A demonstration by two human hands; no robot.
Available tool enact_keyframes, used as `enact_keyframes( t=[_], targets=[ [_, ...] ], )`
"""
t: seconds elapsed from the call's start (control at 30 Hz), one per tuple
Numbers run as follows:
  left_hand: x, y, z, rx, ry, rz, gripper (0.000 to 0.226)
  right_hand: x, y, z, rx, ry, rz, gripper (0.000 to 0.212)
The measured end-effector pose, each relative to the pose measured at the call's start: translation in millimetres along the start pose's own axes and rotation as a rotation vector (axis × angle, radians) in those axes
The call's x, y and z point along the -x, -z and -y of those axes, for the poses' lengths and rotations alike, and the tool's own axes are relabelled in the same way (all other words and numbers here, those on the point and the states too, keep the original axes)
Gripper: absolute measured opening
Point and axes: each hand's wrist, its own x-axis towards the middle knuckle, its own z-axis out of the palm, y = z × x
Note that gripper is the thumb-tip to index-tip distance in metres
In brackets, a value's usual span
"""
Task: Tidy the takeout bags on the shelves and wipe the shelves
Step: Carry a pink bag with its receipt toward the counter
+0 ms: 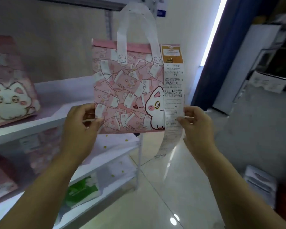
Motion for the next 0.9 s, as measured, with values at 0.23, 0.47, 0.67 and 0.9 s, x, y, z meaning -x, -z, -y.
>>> enact_keyframes(
  t=[0.23,0.47,0.67,0.9],
  targets=[
    [-11,-117,-55,0.128,-0.088,0.107,0.03,-28,108,-22,0.037,0.038,-0.164,0.023],
    [-30,-264,-121,0.197,-0.163,0.192,0.031,-83,235,-72,0.189,0.053,-0.258,0.02],
    [-47,-375,-164,0.278,-0.208,0.275,0.029,-131,318,-115,0.302,0.046,-0.375,0.026],
    [-97,-496,-187,0.289,-0.251,0.366,0.028,-202,372,-166,0.409,0.037,-0.471,0.022]
  ],
)
